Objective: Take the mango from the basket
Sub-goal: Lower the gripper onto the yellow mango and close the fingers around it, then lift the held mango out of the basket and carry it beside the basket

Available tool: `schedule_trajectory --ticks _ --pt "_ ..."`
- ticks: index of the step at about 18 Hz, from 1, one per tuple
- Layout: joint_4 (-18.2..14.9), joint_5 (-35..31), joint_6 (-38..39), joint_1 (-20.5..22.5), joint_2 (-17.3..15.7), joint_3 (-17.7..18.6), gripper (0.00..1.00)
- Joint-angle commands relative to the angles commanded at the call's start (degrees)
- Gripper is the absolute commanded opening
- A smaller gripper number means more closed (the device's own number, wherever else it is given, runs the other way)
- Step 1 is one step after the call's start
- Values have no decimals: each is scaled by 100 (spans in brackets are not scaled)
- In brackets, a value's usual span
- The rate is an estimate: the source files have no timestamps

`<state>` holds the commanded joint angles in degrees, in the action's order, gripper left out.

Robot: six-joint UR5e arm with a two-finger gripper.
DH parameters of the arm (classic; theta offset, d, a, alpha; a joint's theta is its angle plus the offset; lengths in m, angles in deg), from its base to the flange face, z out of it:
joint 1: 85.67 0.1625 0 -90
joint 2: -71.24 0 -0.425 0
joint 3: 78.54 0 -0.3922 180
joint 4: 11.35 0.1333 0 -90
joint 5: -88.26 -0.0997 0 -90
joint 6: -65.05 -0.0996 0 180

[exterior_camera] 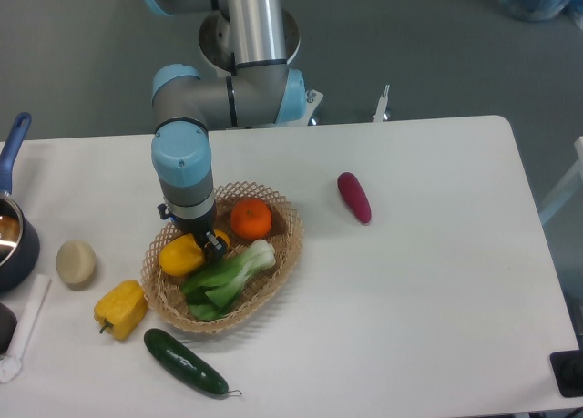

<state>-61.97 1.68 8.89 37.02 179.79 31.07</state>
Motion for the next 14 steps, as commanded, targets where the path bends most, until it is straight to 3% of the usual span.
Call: schedule_trajectory --ticks 3,9,14 --pt "-17 26 0 0 -44 -79 33" --pt "-62 114 -26 140 -483 -114 33" --pt "-35 1071 175 886 -844 -623 33"
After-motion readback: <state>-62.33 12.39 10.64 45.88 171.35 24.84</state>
